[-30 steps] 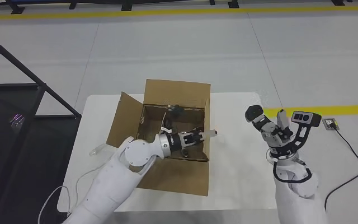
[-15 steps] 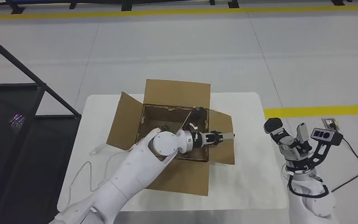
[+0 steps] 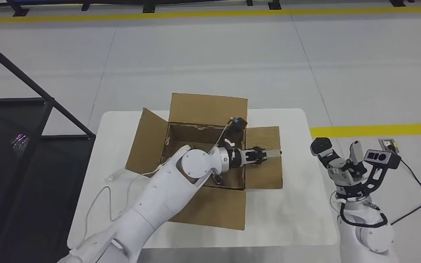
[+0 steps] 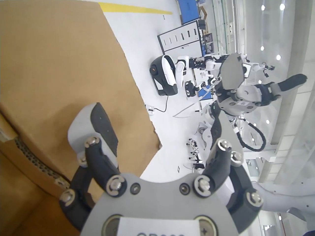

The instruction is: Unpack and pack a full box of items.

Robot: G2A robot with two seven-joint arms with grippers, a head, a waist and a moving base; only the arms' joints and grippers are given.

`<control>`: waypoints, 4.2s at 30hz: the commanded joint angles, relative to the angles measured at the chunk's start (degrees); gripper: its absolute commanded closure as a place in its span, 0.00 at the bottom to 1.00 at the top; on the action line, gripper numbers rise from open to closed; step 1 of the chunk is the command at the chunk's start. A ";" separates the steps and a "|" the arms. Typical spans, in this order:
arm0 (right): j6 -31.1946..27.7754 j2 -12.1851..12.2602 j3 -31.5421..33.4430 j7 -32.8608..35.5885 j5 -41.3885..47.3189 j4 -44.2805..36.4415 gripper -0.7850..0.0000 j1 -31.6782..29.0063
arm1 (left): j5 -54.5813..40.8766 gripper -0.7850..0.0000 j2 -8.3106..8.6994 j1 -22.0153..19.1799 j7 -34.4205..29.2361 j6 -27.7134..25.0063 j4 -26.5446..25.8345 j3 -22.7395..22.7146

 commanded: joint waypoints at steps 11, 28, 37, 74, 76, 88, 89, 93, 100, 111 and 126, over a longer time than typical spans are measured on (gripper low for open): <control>3.12 0.39 -6.01 -9.31 -29.97 -8.28 0.00 3.82 | 9.74 0.00 10.44 22.45 0.67 2.03 -32.48 -26.43; 19.57 -1.39 -39.49 -0.58 -87.22 2.71 0.00 24.90 | -1.08 0.00 14.97 54.95 7.81 -2.30 -54.50 -57.13; 19.57 -1.39 -39.49 -0.58 -87.22 2.71 0.00 24.90 | -2.86 0.00 15.00 55.13 6.83 -3.05 -54.40 -57.09; 36.29 -20.87 -63.64 6.43 -78.82 67.87 0.54 56.98 | -7.53 0.00 15.42 51.72 9.86 3.34 -51.51 -56.40; 35.86 -21.59 -63.70 6.02 -78.27 69.58 0.58 57.52 | -7.45 0.00 15.44 51.67 9.98 3.37 -51.48 -56.25; 31.44 -23.52 -62.95 1.79 -77.33 73.54 1.00 60.56 | -7.21 0.00 15.61 51.60 10.41 3.76 -51.75 -56.10; 31.01 -23.44 -62.95 1.49 -77.79 73.28 1.00 60.76 | -7.26 0.00 15.63 51.61 10.38 3.70 -51.78 -56.07; 30.38 -22.77 -62.65 -0.41 -79.69 70.08 1.00 60.55 | -7.39 0.00 15.67 51.66 10.57 3.66 -51.83 -56.03; 34.63 -18.66 -58.79 -4.46 -84.61 56.76 1.00 55.44 | -7.65 0.00 15.73 51.34 11.00 3.95 -51.76 -55.87; 38.48 -7.21 -38.04 6.72 -104.88 1.42 1.00 24.60 | -7.51 0.00 15.77 50.81 11.40 4.13 -51.64 -55.26; 58.53 -5.77 -22.72 19.60 -123.99 4.85 1.00 23.70 | -7.51 0.00 15.77 50.81 11.40 4.13 -51.64 -55.26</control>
